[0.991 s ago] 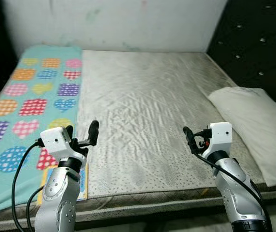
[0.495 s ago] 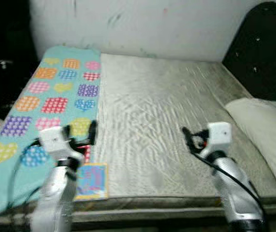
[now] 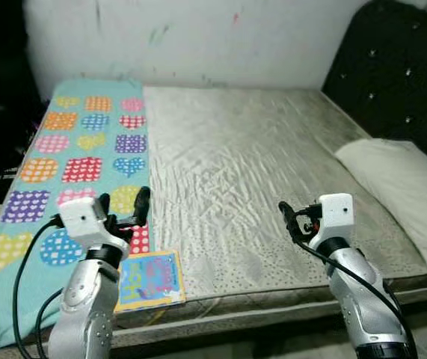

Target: Clean up the room

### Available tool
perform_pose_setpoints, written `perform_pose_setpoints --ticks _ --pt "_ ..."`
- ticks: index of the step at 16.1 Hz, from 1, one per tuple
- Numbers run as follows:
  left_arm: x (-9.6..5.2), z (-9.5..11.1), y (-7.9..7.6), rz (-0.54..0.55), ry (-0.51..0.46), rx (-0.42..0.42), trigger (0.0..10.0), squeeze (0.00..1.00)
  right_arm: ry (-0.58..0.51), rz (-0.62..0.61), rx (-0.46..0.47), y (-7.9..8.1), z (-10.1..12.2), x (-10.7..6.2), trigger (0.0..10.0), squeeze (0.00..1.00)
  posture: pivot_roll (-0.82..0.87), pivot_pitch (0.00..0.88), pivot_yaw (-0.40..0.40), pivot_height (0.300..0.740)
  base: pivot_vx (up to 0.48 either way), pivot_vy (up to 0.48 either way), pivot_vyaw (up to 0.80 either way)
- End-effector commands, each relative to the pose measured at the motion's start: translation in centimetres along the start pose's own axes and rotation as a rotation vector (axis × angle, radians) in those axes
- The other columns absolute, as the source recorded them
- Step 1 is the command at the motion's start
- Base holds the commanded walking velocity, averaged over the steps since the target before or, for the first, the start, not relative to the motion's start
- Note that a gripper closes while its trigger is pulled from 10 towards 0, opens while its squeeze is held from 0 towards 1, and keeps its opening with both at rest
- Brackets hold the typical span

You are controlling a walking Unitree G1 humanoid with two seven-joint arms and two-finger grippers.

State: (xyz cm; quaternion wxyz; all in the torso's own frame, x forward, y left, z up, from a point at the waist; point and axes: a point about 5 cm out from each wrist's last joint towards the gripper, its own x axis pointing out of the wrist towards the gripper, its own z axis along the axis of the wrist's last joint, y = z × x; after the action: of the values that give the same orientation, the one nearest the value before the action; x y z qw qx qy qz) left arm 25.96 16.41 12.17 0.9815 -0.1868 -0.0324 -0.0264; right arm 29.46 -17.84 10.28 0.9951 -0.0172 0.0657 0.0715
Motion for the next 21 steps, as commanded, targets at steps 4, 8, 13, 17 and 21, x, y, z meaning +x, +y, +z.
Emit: perform_pose_setpoints --ticks 4,8,13,17,21 --pt "0.16 0.07 -0.90 -0.040 -0.007 -0.010 10.0 0.00 -0.003 -0.011 -0.007 -0.52 0.07 -0.09 10.0 0.00 -0.04 0.000 -0.068 0.740 0.000 0.000 0.00" --pt "0.20 0.10 -0.89 -0.041 -0.009 -0.011 10.0 0.00 -0.003 -0.012 -0.007 -0.51 0.10 -0.05 10.0 0.00 -0.04 0.000 -0.069 0.740 0.067 0.000 0.00" --pt "0.24 0.13 -0.87 -0.041 -0.010 -0.008 10.0 0.00 -0.003 -0.014 -0.008 -0.51 0.10 -0.04 10.0 0.00 -0.04 0.000 -0.068 0.740 0.000 0.000 0.00" --pt "0.29 0.13 -0.90 -0.044 -0.009 -0.007 10.0 0.00 -0.004 -0.015 -0.006 -0.51 0.10 -0.04 10.0 0.00 -0.05 0.000 -0.066 0.740 0.000 0.000 0.00" --pt "0.29 0.11 -0.91 -0.045 -0.008 -0.008 10.0 0.00 -0.006 -0.017 -0.007 -0.55 0.13 -0.05 10.0 0.00 -0.05 0.000 -0.068 0.740 0.253 0.000 0.00"
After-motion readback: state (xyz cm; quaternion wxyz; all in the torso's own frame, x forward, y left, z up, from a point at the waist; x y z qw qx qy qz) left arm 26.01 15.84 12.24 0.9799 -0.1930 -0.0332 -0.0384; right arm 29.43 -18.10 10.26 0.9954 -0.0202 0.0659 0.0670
